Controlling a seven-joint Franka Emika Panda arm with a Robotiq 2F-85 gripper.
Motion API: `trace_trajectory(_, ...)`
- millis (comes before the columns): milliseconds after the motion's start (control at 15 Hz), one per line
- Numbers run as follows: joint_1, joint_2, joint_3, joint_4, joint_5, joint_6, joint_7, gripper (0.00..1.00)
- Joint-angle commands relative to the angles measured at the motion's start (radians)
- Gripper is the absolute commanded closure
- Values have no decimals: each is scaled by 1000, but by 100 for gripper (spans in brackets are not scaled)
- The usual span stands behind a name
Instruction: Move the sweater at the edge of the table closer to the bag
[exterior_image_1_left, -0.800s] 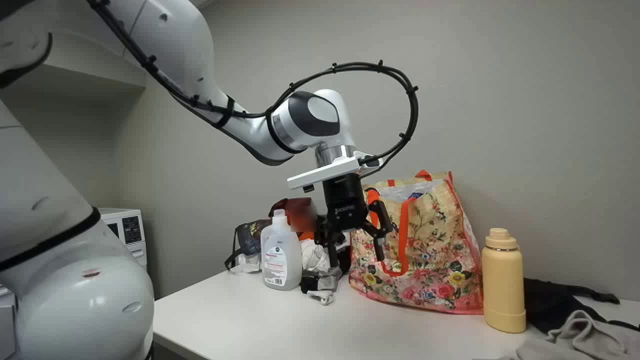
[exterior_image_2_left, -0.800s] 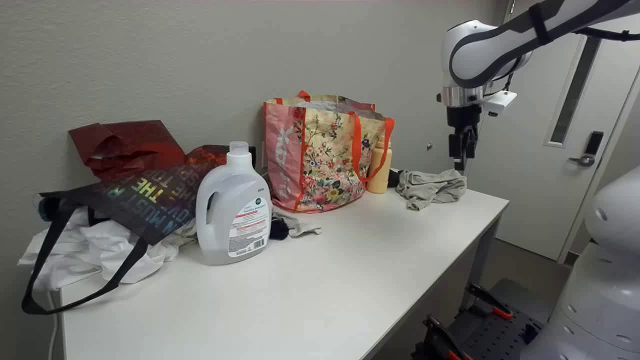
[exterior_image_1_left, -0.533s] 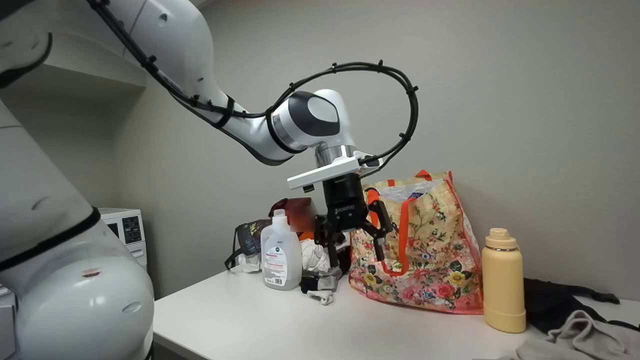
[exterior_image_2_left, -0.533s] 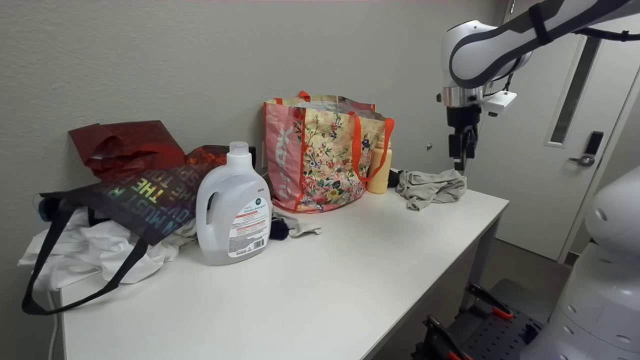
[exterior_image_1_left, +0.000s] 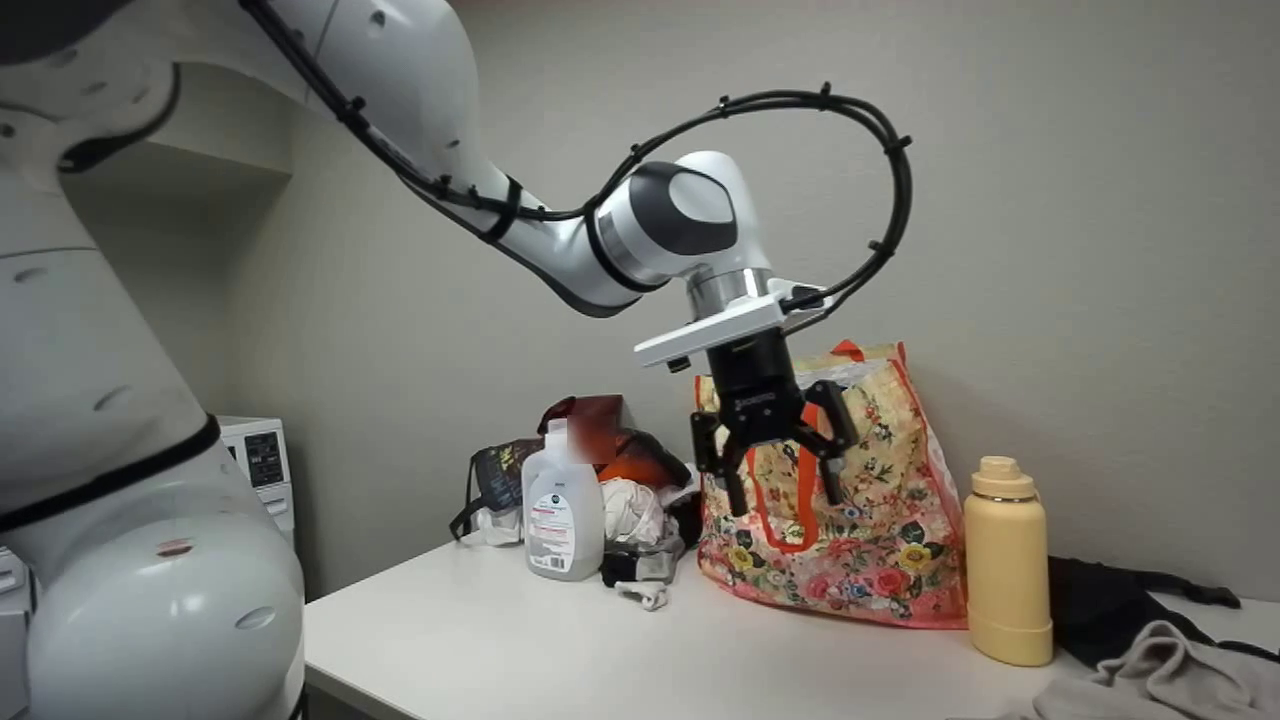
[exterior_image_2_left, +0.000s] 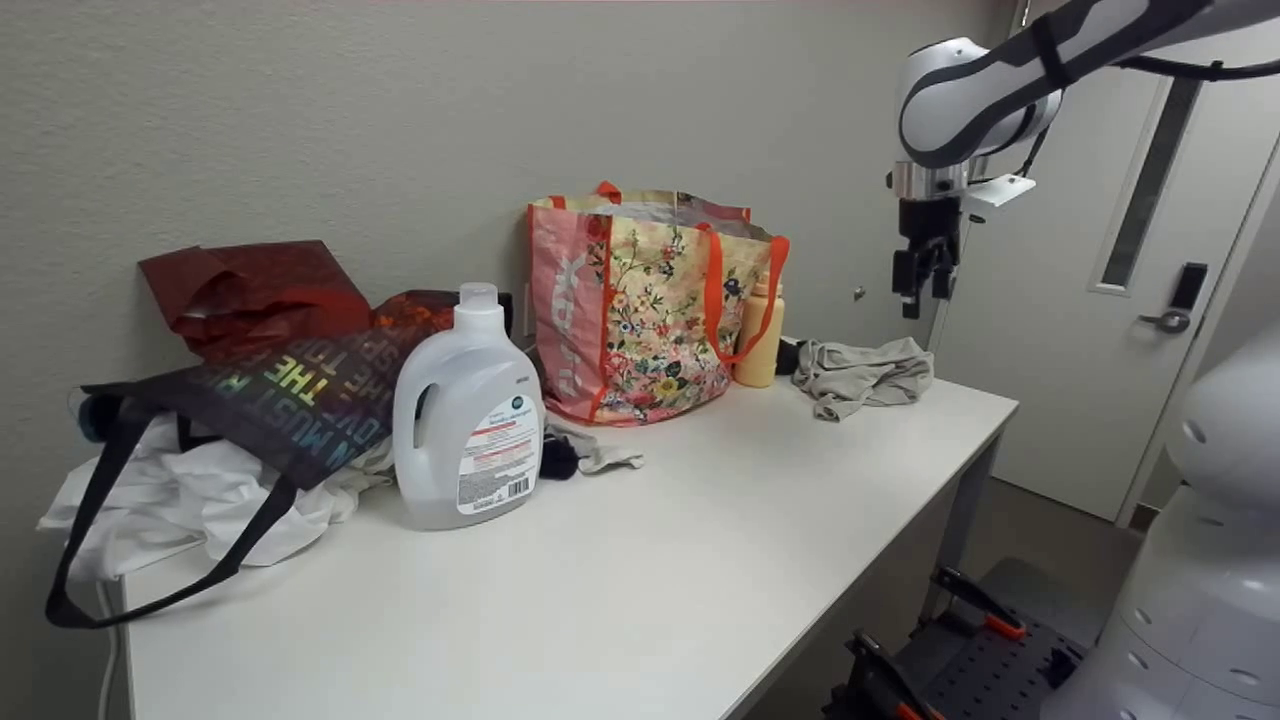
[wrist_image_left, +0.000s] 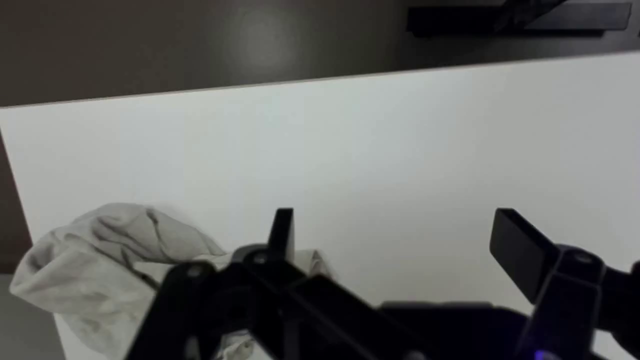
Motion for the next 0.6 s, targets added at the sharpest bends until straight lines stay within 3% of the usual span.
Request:
trace_trajectory(0, -22, 237, -60, 217, 55, 83, -11, 0)
trace_trajectory(200, -43, 411, -96, 381, 153, 146, -24, 0)
trace_trajectory(533, -128, 715, -87, 682, 306, 165, 8, 0)
